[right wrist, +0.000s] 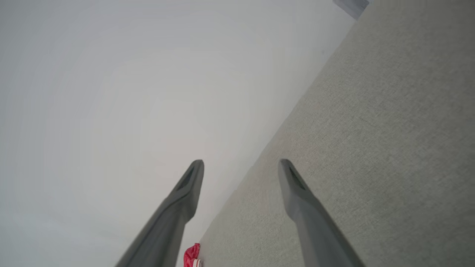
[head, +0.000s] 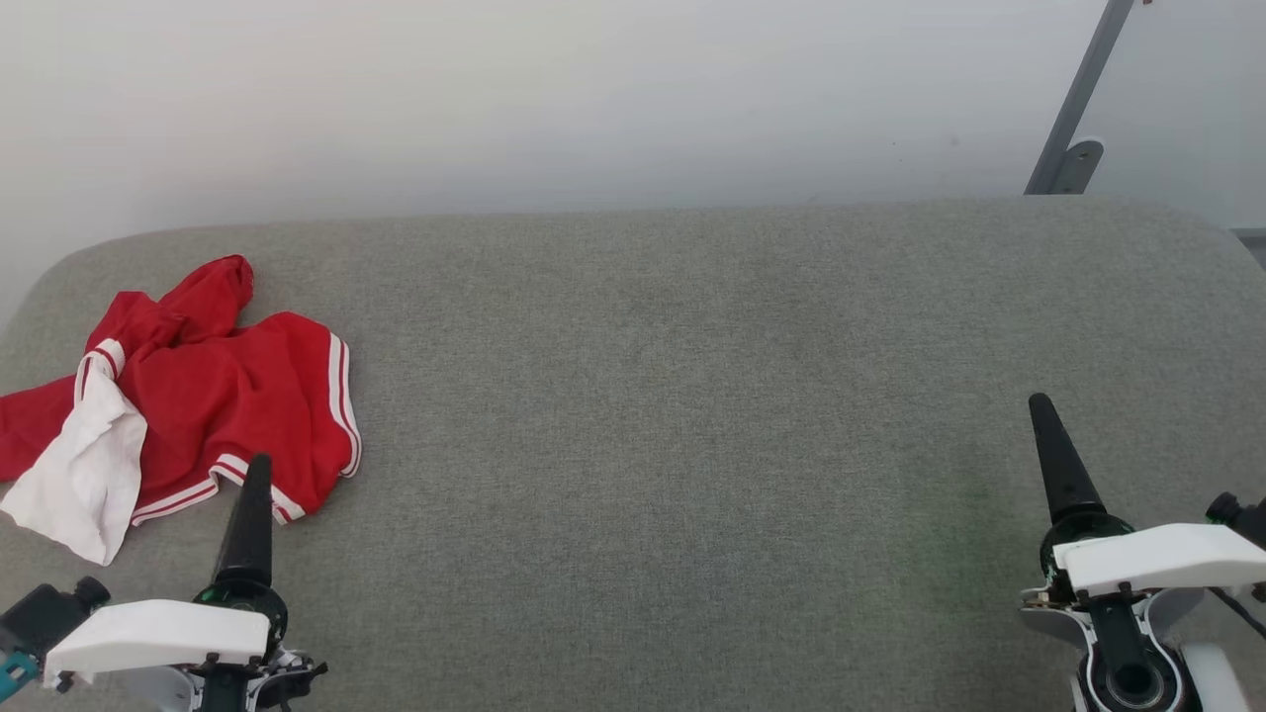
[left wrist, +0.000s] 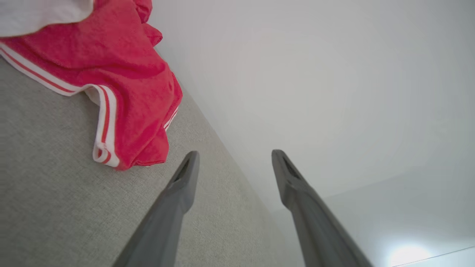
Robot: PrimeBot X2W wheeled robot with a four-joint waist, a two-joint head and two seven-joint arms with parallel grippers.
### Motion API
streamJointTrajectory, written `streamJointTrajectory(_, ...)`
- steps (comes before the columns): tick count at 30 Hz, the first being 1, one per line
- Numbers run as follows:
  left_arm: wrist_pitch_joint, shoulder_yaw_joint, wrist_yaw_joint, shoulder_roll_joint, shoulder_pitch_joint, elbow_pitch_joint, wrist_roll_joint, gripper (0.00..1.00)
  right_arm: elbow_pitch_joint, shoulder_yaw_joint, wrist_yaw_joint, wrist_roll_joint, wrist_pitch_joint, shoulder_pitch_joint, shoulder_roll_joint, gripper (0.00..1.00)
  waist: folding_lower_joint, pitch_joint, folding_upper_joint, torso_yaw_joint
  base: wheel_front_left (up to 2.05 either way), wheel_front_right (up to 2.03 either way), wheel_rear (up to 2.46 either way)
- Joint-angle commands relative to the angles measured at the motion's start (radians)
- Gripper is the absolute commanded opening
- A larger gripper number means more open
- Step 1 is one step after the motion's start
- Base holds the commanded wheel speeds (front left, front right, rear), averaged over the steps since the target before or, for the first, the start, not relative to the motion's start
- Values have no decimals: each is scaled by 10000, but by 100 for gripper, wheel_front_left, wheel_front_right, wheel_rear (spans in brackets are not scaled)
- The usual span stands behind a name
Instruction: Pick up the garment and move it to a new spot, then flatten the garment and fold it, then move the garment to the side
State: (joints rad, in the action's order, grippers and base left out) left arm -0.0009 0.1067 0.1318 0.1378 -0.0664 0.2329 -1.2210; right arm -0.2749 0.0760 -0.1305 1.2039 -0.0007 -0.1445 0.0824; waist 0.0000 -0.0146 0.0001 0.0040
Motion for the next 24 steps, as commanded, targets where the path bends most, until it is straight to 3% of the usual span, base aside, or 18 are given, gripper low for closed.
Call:
streamJointTrajectory(1, -87, 52, -6, 138, -173, -215, 388, 100, 209, -13, -2, -373, -92, -299, 93, 100, 0, -7, -1, 2, 0, 0, 0)
streamJointTrajectory(13, -542, 7, -7, 240, -17, -548, 3020, 100, 252, -100, -3, -3886, -547, -435, 80, 100, 0, -83, -1, 29, 0, 0, 0)
streamJointTrajectory(24, -908, -185, -208, 418, 281, -920, 4952, 100, 274, -342, -2, -6168, -921, -465, 61, 100, 0, -157, -1, 8, 0, 0, 0)
